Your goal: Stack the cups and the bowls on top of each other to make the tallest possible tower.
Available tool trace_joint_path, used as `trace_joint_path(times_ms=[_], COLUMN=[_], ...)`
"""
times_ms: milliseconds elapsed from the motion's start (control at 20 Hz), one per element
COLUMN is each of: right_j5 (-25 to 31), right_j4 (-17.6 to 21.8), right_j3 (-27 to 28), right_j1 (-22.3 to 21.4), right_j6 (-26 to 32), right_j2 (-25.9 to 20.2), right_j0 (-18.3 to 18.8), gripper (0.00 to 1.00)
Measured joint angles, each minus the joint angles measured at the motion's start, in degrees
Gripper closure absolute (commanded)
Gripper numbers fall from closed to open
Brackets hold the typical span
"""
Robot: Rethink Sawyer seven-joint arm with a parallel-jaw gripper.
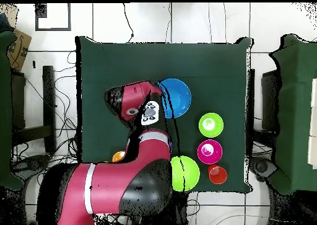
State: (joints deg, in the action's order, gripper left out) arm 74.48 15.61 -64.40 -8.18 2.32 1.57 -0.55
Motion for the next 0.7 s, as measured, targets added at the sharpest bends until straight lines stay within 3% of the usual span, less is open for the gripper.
trace_joint_path(times_ms=[700], right_j5=[0.0], right_j4=[0.0], right_j3=[0.0], right_j1=[-0.1], right_j6=[0.0], right_j2=[1.0], right_j0=[-0.4], gripper=[1.0])
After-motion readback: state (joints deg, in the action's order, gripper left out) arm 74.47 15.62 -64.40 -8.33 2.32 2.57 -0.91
